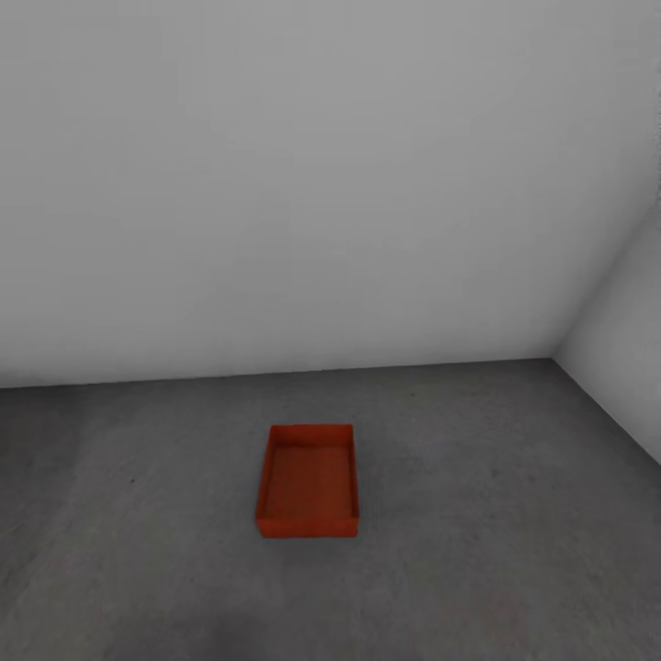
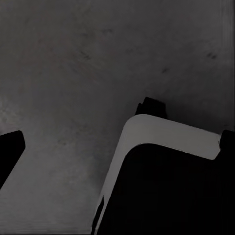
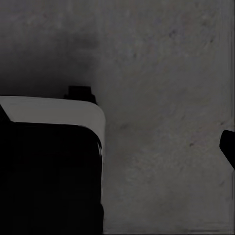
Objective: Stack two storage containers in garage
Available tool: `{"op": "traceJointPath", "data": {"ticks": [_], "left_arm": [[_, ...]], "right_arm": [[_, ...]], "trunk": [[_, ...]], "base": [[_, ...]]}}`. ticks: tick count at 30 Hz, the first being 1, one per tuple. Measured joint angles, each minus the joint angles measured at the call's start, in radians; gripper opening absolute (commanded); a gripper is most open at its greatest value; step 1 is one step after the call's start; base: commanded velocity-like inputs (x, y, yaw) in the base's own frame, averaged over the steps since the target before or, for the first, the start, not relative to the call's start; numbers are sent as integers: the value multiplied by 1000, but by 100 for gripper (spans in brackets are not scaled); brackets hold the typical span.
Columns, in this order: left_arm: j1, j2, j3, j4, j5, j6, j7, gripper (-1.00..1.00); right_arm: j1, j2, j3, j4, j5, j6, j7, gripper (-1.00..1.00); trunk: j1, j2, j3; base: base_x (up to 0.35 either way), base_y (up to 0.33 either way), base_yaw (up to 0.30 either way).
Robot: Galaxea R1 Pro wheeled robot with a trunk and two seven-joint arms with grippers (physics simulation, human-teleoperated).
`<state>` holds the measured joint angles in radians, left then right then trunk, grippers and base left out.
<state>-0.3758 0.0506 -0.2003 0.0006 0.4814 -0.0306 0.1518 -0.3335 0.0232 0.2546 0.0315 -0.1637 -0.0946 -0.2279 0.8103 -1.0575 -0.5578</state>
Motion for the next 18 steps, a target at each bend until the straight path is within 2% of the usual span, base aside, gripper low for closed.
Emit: {"op": "traceJointPath", "data": {"ticks": [3, 8, 13, 14, 18], "left_arm": [[20, -2, 0, 0, 3, -7, -14, 100], [27, -4, 0, 0, 6, -3, -12, 100], [28, -2, 0, -3, 3, -12, -12, 100], [28, -2, 0, -6, 1, -14, -12, 100], [28, -2, 0, -6, 1, -15, -12, 100]], "right_arm": [[13, -13, 0, 0, -18, -1, 2, 100], [26, -18, 1, 0, -24, -1, 24, 100], [78, -30, 0, -1, -24, -2, 68, 100], [95, -41, 0, -1, -23, -3, 96, 100], [105, -50, 1, -1, -22, -3, 125, 100]], "trunk": [[0, 0, 5], [0, 0, 12], [0, 0, 20], [0, 0, 21], [0, 0, 27]], "base": [[0, 0, -74], [0, 0, -74], [0, 0, -78], [0, 0, -80], [0, 0, -80]]}}
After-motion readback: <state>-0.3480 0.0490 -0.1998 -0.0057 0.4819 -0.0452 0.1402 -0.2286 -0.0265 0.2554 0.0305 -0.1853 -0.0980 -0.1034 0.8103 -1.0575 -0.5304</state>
